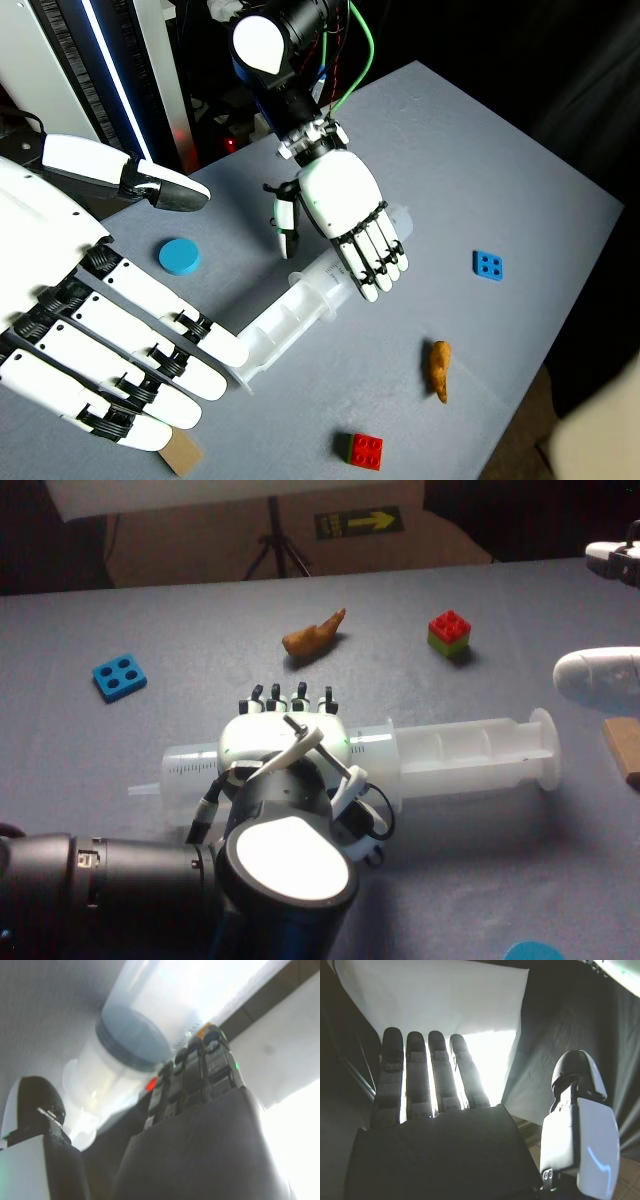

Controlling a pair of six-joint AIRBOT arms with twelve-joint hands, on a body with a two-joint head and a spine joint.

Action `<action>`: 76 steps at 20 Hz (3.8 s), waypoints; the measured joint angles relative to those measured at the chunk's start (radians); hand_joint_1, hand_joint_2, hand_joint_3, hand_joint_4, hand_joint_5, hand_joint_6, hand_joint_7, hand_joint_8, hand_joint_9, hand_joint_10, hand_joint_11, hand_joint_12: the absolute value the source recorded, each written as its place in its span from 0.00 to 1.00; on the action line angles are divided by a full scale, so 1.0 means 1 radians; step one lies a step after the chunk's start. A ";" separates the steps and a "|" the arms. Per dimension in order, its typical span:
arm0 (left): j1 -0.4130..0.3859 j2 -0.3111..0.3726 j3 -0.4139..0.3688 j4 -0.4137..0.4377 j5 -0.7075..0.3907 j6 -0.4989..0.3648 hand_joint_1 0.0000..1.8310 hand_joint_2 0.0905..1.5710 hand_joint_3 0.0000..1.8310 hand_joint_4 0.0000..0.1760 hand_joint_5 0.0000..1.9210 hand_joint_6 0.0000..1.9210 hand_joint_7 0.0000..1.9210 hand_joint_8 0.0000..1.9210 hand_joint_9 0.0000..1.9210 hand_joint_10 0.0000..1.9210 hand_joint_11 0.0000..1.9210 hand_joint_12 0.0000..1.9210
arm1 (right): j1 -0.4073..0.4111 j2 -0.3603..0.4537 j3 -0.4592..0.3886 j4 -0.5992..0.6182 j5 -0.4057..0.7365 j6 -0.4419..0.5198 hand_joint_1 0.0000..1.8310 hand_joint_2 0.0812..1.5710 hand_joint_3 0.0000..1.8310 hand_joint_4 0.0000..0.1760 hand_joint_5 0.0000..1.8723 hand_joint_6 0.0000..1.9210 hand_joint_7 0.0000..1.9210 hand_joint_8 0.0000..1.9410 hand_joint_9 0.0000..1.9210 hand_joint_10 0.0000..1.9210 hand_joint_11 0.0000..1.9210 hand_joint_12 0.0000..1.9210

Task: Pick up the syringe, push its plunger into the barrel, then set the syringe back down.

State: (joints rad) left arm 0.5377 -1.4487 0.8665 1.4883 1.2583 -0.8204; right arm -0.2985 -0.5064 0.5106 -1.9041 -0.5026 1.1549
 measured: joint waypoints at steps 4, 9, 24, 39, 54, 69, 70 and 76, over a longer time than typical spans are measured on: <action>0.005 -0.006 0.021 0.004 -0.015 -0.010 0.36 0.64 0.00 0.00 0.02 0.00 0.00 0.00 0.00 0.00 0.01 0.02 | 0.000 0.000 0.000 -0.001 0.000 0.002 0.00 0.62 0.00 0.00 0.06 0.00 0.07 0.00 0.07 0.00 0.00 0.28; 0.016 -0.020 0.038 0.018 -0.026 -0.014 0.35 0.64 0.00 0.00 0.01 0.00 0.00 0.00 0.00 0.00 0.00 0.03 | 0.000 0.000 0.000 -0.003 0.002 0.018 0.00 0.62 0.00 0.00 0.06 0.00 0.07 0.00 0.08 0.00 0.00 0.29; 0.040 -0.039 0.109 0.065 -0.091 -0.026 0.35 0.65 0.00 0.00 0.01 0.00 0.00 0.00 0.00 0.00 0.00 0.00 | 0.000 0.000 0.000 -0.008 0.002 0.023 0.00 0.62 0.00 0.00 0.05 0.00 0.06 0.00 0.07 0.00 0.00 0.24; 0.047 -0.043 0.131 0.084 -0.103 -0.049 0.47 0.67 0.00 0.00 0.16 0.00 0.12 0.01 0.12 0.00 0.00 0.30 | 0.000 0.000 0.000 -0.010 0.000 0.023 0.01 0.63 0.00 0.00 0.06 0.00 0.07 0.00 0.07 0.00 0.00 0.22; 0.051 -0.043 0.127 0.137 -0.128 -0.072 0.81 0.76 0.00 0.00 0.41 0.62 0.31 0.71 0.36 0.76 0.34 0.87 | 0.000 0.000 0.000 -0.011 -0.008 0.029 0.00 0.65 0.00 0.00 0.03 0.00 0.05 0.00 0.05 0.00 0.00 0.17; 0.037 0.046 0.163 0.422 -0.360 -0.325 0.81 0.76 0.00 0.00 0.41 0.63 0.32 0.71 0.34 0.73 0.34 0.87 | -0.063 0.003 -0.061 0.071 -0.286 0.251 0.00 0.65 0.00 0.00 0.04 0.00 0.05 0.00 0.04 0.00 0.00 0.19; 0.037 0.052 0.163 0.441 -0.377 -0.329 0.80 0.77 0.00 0.00 0.40 0.64 0.30 0.72 0.31 0.76 0.33 0.89 | -0.063 0.006 -0.076 0.071 -0.311 0.280 0.00 0.65 0.00 0.00 0.04 0.00 0.04 0.00 0.04 0.00 0.00 0.18; 0.020 0.082 0.161 0.542 -0.471 -0.361 0.80 0.76 0.00 0.00 0.40 0.64 0.33 0.69 0.36 0.71 0.32 0.91 | -0.080 0.019 -0.127 0.083 -0.393 0.505 0.00 0.64 0.00 0.00 0.05 0.00 0.05 0.00 0.05 0.00 0.00 0.24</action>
State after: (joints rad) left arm 0.5575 -1.3666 1.0271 2.0308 0.7876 -1.1816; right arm -0.3790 -0.4877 0.3832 -1.8210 -0.8959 1.6596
